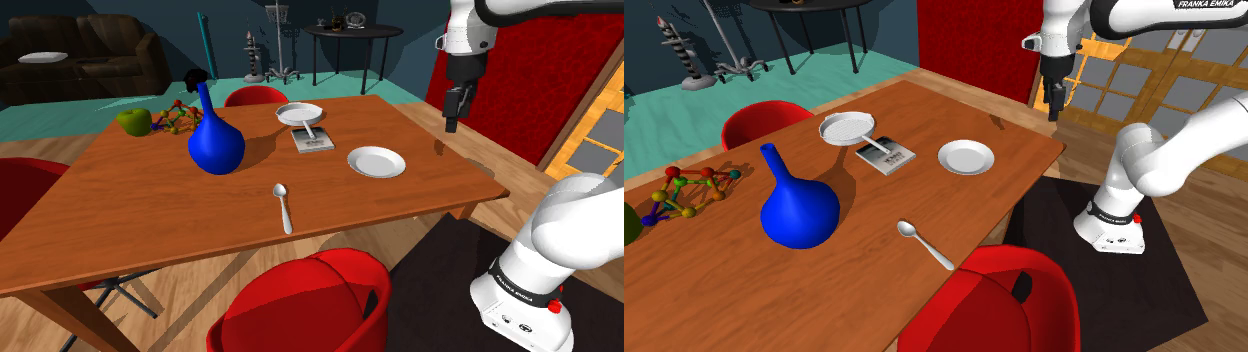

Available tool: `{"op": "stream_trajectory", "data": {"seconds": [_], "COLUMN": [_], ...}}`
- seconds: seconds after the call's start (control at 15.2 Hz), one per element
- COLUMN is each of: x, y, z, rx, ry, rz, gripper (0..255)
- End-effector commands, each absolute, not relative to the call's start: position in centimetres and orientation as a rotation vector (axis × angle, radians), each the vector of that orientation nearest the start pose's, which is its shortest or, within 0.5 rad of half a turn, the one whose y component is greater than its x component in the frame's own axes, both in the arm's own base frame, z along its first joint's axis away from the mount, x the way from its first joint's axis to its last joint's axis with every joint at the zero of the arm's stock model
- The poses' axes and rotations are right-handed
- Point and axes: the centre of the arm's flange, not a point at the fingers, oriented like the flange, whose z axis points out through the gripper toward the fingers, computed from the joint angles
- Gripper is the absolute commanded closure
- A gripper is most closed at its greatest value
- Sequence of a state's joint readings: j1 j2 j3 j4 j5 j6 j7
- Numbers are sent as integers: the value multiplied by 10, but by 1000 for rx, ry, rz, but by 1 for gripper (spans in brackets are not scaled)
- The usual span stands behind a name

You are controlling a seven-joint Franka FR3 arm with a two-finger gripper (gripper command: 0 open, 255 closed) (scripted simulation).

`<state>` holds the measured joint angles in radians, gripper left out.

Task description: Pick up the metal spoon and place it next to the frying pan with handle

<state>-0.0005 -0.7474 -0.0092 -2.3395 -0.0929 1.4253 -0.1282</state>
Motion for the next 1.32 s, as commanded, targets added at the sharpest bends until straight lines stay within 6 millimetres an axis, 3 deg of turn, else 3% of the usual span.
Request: {"op": "stream_trajectory", "data": {"seconds": [0.0,0.59,1.25], "x": [300,327,377], "y": [-15,89,197], "z": [575,527,471], "rx": [-3199,-3238,-3258], "ry": [-185,34,281], "rz": [277,173,54], "gripper": [0,0,0]}}
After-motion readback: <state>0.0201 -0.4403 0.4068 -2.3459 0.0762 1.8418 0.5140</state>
